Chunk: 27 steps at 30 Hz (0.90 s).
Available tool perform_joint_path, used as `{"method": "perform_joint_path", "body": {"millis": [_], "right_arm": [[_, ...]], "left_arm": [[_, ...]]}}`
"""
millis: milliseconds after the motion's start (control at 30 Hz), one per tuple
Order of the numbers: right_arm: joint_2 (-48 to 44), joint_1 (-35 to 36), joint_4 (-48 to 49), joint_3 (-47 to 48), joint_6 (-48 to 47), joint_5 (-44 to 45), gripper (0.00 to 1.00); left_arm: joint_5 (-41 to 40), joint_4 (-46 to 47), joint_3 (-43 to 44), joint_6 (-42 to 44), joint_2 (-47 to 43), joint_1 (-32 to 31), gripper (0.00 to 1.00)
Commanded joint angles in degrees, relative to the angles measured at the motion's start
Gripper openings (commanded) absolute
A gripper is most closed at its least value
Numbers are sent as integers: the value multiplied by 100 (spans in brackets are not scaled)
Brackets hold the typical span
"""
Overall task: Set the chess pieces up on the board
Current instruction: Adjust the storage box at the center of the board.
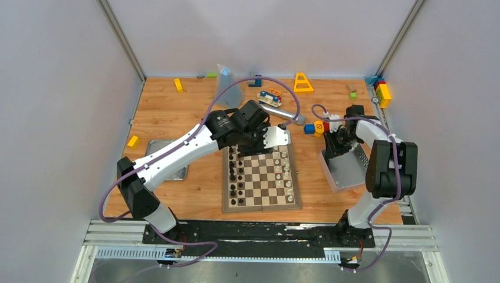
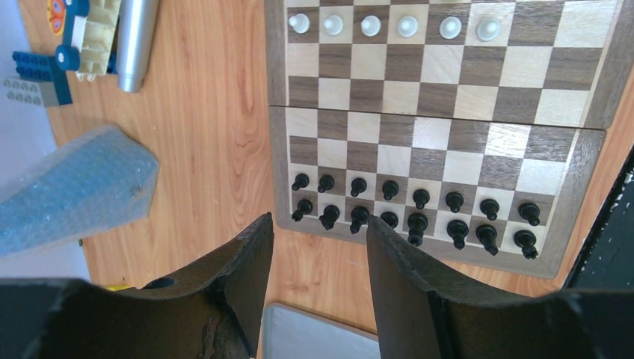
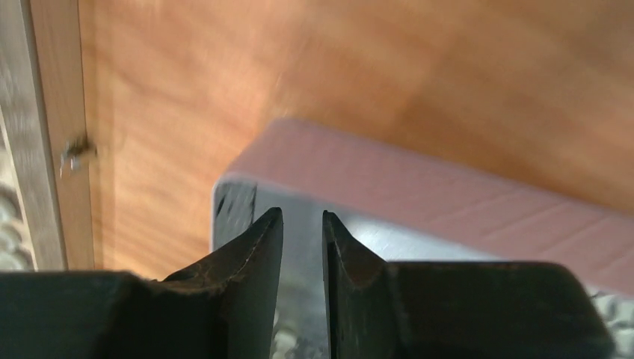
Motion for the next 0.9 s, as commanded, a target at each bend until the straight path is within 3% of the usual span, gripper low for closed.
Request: {"method": "perform_joint_path", "body": {"millis": [0, 167, 333, 467, 567, 667, 867], "right_arm": [[441, -41, 1054, 652, 666, -97, 27], [907, -550, 1366, 1162, 1405, 217, 25], [721, -1302, 1614, 988, 1496, 613, 24], [296, -1867, 1526, 550, 965, 862, 26], [-182, -2223, 1199, 188, 329, 552, 34], [-783, -2290, 881, -229, -268, 561, 43], [-1472, -2206, -459, -449, -1047, -38, 50]], "left_arm": [[48, 172, -9, -68, -304, 123, 57], [17, 154, -33, -69, -334, 207, 57], [29, 168, -57, -69, -391, 264, 57], [55, 178, -86, -69, -402, 285, 57], [61, 187, -111, -61, -407, 295, 57], [50, 175, -74, -60, -395, 304, 57], [50, 149, -42, -78, -345, 313, 58]]}}
